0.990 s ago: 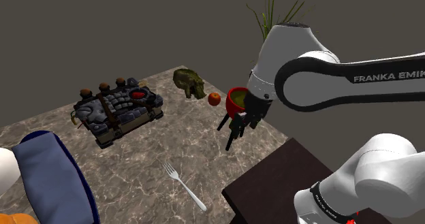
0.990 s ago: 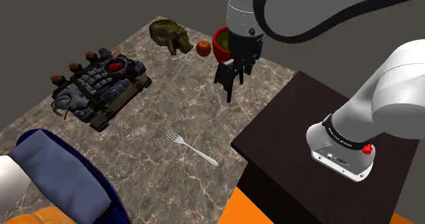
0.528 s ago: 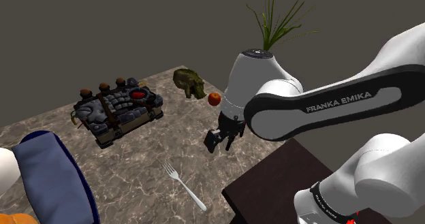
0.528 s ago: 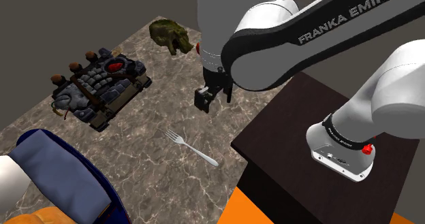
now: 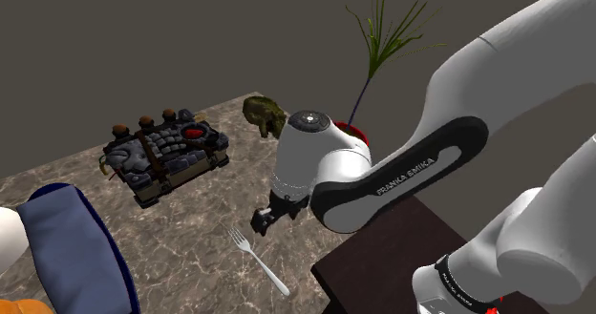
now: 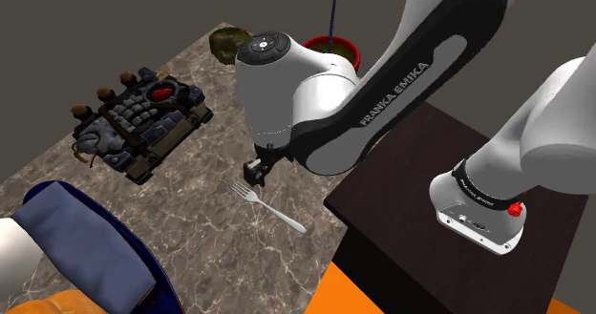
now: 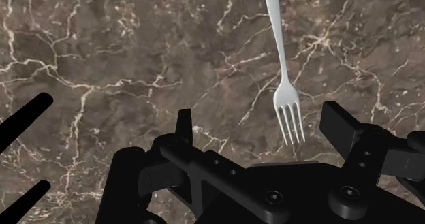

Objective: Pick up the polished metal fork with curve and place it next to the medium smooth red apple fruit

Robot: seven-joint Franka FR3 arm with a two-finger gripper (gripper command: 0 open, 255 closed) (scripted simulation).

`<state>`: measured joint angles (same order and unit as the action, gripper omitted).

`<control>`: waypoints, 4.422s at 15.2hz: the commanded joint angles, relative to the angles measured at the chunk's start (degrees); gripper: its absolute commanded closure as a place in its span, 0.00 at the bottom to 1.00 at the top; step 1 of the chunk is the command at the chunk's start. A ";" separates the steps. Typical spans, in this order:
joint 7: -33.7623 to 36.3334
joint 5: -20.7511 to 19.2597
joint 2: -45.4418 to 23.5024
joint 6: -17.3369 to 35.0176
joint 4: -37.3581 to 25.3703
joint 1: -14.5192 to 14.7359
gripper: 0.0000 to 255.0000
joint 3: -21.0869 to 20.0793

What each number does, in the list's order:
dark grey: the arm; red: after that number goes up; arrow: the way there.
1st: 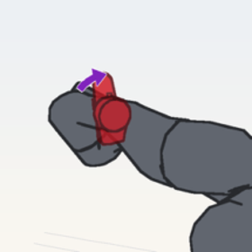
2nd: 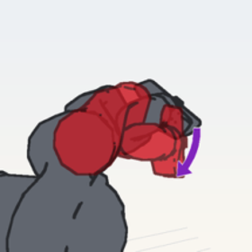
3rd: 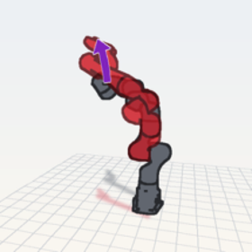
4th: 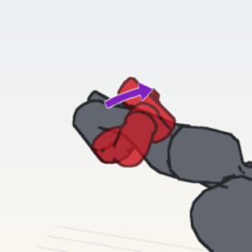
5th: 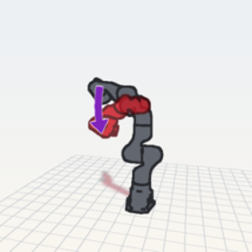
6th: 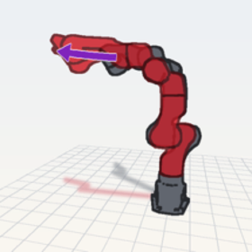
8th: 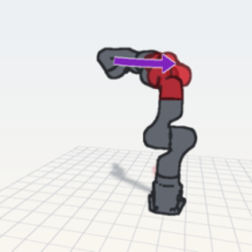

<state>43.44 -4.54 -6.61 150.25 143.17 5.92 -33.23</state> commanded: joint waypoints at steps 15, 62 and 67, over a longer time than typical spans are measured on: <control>23.19 -24.89 -26.16 7.91 -16.47 16.30 0.00 14.98; 10.79 -7.94 -6.23 -7.84 -13.67 6.58 1.00 2.22; 2.24 -5.70 -4.48 -6.90 -11.71 1.24 1.00 3.97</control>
<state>47.95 -10.67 -11.25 143.31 131.43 8.48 -29.81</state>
